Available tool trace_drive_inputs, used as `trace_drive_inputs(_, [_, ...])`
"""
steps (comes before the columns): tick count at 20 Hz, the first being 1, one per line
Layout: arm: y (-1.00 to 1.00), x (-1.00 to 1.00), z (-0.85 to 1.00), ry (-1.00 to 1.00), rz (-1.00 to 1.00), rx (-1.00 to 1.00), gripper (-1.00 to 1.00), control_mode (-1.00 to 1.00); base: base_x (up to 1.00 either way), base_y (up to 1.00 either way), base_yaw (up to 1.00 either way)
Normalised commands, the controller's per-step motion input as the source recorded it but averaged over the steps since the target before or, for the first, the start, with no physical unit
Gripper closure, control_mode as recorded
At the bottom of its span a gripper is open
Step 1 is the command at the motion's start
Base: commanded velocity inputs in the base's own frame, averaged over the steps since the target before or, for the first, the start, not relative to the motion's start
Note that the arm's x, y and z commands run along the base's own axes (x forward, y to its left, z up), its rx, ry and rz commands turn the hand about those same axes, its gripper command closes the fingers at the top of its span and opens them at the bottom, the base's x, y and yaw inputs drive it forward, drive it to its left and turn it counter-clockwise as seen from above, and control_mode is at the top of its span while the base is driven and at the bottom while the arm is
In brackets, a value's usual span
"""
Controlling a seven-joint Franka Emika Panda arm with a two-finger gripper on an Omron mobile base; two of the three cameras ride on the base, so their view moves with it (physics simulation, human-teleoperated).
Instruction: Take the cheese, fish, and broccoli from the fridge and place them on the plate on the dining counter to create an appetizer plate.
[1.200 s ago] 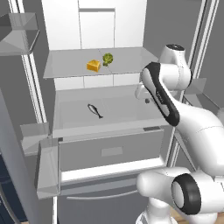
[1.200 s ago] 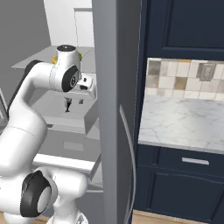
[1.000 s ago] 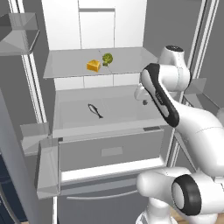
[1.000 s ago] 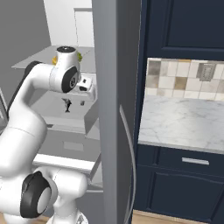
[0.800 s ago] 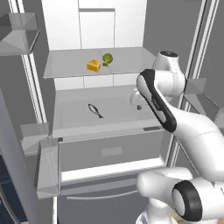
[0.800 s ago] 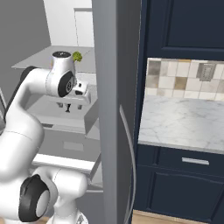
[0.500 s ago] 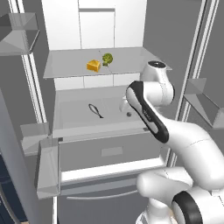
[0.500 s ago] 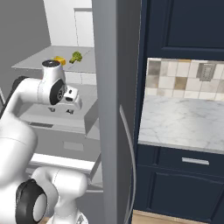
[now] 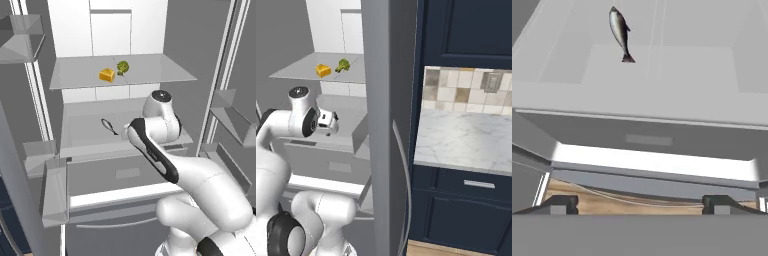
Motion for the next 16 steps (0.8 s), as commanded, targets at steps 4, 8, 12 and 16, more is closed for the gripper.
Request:
trace_drive_inputs(4, [0.07, 0.50, -0.11, -0.13, -0.07, 0.06, -1.00, -1.00, 0.00, 0.00, 0.00])
trace_drive_inputs(8, [0.02, 0.61, -0.19, -0.04, 0.00, 0.14, -1.00, -1.00, 0.00, 0.00, 0.00])
trace_drive_inputs(12, [0.16, 0.69, -0.10, 0.00, 0.00, 0.11, -1.00, -1.00, 0.00, 0.00, 0.00])
trace_drive_inputs(16, [0.24, 0.53, 0.00, 0.04, 0.00, 0.01, -1.00, -1.00, 0.00, 0.00, 0.00])
